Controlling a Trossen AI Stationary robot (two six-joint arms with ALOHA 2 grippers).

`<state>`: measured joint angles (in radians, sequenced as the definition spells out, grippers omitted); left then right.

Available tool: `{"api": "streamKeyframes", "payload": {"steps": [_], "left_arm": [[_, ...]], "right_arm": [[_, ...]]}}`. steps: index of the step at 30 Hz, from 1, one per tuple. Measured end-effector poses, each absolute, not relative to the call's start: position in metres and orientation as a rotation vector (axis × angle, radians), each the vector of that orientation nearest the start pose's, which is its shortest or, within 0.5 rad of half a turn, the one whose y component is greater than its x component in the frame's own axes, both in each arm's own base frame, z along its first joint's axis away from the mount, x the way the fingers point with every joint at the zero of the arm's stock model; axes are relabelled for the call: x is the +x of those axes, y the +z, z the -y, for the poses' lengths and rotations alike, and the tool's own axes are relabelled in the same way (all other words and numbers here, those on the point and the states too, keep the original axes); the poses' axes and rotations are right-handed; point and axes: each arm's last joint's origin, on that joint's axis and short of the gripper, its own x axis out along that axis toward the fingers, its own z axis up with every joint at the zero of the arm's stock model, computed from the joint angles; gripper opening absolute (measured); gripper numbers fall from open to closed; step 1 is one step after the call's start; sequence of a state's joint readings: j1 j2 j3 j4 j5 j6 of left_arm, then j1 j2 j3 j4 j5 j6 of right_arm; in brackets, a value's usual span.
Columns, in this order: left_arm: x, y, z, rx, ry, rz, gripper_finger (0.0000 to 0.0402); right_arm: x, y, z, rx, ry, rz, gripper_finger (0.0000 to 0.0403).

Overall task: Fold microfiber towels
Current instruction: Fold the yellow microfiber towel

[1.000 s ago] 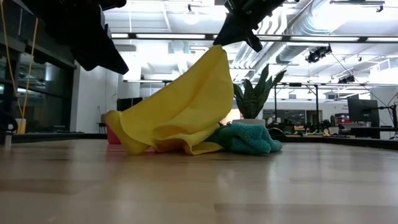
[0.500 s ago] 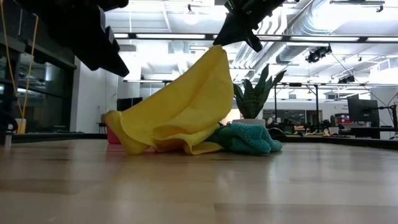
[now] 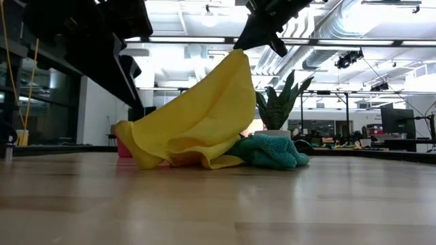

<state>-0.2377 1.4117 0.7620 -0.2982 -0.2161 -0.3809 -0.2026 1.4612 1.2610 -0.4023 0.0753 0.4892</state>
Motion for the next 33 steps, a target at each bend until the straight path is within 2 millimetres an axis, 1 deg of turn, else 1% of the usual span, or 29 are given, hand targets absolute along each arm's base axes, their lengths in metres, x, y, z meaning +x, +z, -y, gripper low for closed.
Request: {"api": "streamKeyframes", "payload": {"steps": [7, 15, 22, 24, 26, 30, 31, 33], "left_arm": [[0.262, 0.184, 0.050, -0.217, 0.109, -0.939, 0.0159], [0.269, 0.165, 0.047, -0.235, 0.119, -1.010, 0.0159], [0.269, 0.165, 0.047, -0.238, 0.120, -1.007, 0.0154], [0.269, 0.165, 0.048, -0.236, 0.119, -1.009, 0.0138], [0.269, 0.165, 0.048, -0.234, 0.119, -1.012, 0.0108], [0.268, 0.167, 0.048, -0.234, 0.118, -1.012, 0.0020], [0.268, 0.171, 0.048, -0.237, 0.116, -1.000, 0.0011], [0.267, 0.185, 0.047, -0.240, 0.111, -0.959, 0.0012]], "right_arm": [[0.316, 0.321, 0.067, 0.509, -0.412, -0.526, 0.0000], [0.316, 0.321, 0.067, 0.509, -0.412, -0.525, 0.0000], [0.316, 0.321, 0.067, 0.509, -0.412, -0.524, 0.0000], [0.316, 0.321, 0.067, 0.509, -0.412, -0.524, 0.0000], [0.316, 0.321, 0.067, 0.509, -0.412, -0.524, 0.0000], [0.316, 0.321, 0.067, 0.495, -0.407, -0.526, 0.0000], [0.315, 0.322, 0.067, 0.490, -0.400, -0.527, 0.0000], [0.312, 0.326, 0.065, 0.486, -0.364, -0.523, 0.0000]]}}
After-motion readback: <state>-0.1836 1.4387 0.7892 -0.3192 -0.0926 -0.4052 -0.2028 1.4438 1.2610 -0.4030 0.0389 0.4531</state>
